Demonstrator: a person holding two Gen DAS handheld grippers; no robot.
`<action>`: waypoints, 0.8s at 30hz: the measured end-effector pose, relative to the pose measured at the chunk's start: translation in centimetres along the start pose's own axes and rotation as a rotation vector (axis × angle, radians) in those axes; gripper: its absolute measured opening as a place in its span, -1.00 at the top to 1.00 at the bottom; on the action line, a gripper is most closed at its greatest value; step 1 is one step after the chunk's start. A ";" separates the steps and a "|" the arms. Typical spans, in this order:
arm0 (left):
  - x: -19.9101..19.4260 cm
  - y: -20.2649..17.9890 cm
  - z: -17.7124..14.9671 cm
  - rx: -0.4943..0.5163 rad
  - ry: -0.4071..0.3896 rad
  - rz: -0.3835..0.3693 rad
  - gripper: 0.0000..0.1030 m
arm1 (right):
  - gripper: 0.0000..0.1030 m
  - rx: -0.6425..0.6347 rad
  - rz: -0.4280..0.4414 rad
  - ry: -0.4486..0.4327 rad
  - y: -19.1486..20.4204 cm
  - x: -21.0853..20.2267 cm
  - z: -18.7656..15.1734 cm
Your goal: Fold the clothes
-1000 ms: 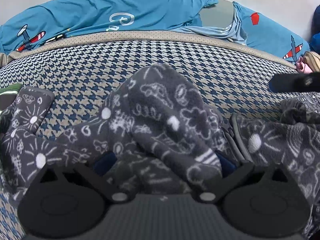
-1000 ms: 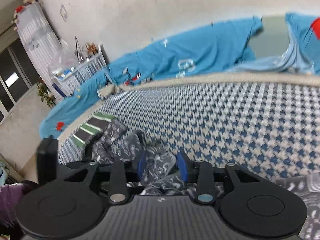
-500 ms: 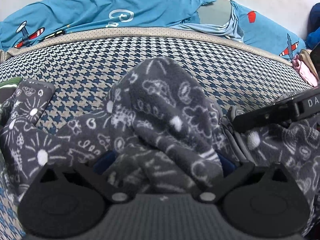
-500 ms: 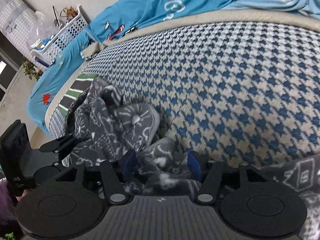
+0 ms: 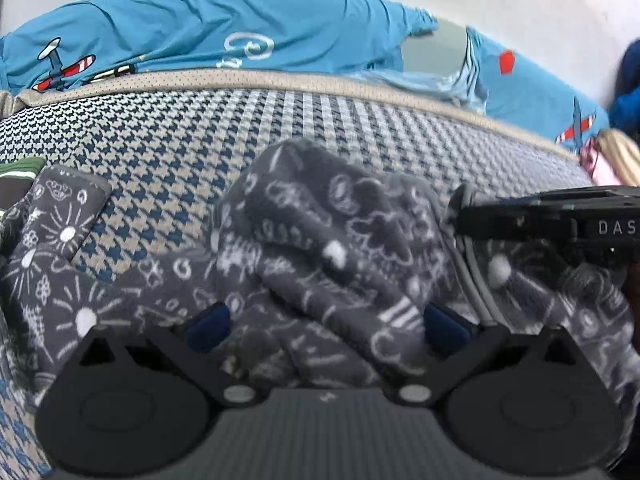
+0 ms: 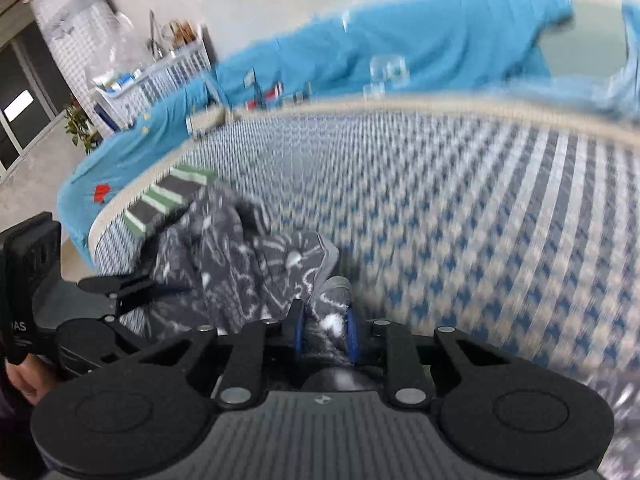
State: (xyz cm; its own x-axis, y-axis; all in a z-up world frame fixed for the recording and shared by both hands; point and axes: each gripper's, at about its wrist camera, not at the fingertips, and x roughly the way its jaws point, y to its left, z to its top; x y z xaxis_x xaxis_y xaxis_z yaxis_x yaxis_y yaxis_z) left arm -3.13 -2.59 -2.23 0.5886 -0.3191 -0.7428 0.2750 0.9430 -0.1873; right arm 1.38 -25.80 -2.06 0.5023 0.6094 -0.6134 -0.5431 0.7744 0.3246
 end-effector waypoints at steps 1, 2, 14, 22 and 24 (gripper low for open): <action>-0.1 -0.1 0.3 -0.007 -0.010 -0.001 -1.00 | 0.60 -0.006 -0.017 -0.039 0.0 -0.5 0.3; -0.2 -0.1 0.5 -0.013 -0.018 -0.002 -1.00 | 0.60 -0.011 -0.034 -0.077 0.1 -1.1 0.6; 1.2 -3.0 3.4 -0.073 -0.064 -0.014 -1.00 | 0.66 -0.086 -0.313 -0.391 0.3 -4.6 3.4; 2.9 -4.0 3.3 -0.084 0.000 0.015 -1.00 | 0.66 -0.118 -0.373 -0.306 -0.9 -3.5 3.0; 2.8 -3.4 3.2 -0.117 0.001 -0.008 -1.00 | 0.66 -0.119 -0.339 -0.270 -1.1 -3.3 2.5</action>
State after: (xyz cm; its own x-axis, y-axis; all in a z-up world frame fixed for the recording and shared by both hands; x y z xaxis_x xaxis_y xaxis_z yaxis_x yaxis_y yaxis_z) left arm 0.04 -6.95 -1.56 0.5864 -0.3263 -0.7414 0.1887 0.9451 -0.2667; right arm 1.93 -28.25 1.41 0.8142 0.3590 -0.4562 -0.3832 0.9227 0.0423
